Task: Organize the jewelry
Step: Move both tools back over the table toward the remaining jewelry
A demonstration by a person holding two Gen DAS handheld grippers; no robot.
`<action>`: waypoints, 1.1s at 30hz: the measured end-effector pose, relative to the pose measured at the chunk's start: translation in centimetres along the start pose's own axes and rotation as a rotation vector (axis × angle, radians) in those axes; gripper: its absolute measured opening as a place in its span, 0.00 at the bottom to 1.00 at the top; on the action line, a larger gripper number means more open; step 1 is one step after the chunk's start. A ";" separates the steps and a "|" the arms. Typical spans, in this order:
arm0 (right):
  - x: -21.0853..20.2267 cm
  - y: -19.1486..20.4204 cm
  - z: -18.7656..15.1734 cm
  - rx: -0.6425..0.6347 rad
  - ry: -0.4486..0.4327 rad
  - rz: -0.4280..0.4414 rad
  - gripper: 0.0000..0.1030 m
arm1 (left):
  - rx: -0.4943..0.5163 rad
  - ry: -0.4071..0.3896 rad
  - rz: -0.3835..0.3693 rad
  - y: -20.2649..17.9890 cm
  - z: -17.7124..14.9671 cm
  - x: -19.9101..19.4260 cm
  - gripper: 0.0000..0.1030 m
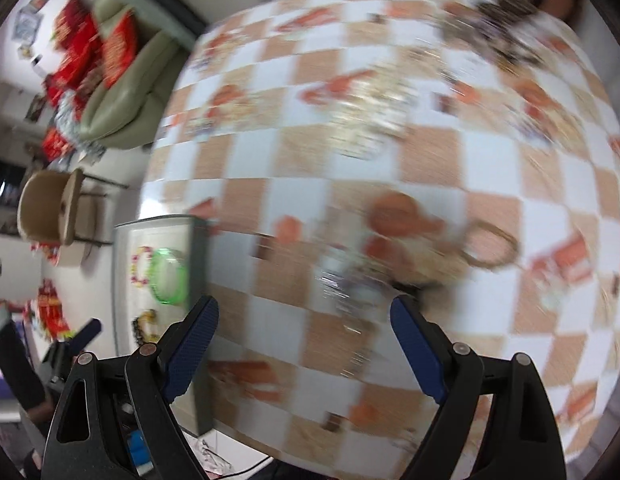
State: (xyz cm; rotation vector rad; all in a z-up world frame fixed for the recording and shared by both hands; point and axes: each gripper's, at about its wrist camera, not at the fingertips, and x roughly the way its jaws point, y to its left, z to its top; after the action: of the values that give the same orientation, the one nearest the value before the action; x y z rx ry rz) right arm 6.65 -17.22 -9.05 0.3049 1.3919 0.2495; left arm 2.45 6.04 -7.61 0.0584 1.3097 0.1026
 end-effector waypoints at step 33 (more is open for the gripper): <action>2.5 -14.3 0.4 0.099 0.040 -0.211 0.87 | 0.111 0.121 -0.078 -12.2 6.5 9.0 0.89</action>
State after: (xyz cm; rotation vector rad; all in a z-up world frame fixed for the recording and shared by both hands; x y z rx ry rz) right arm 7.37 -29.76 -16.39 0.2339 1.4665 0.0128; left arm 11.52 -5.02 -15.84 0.0966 1.4359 -0.0336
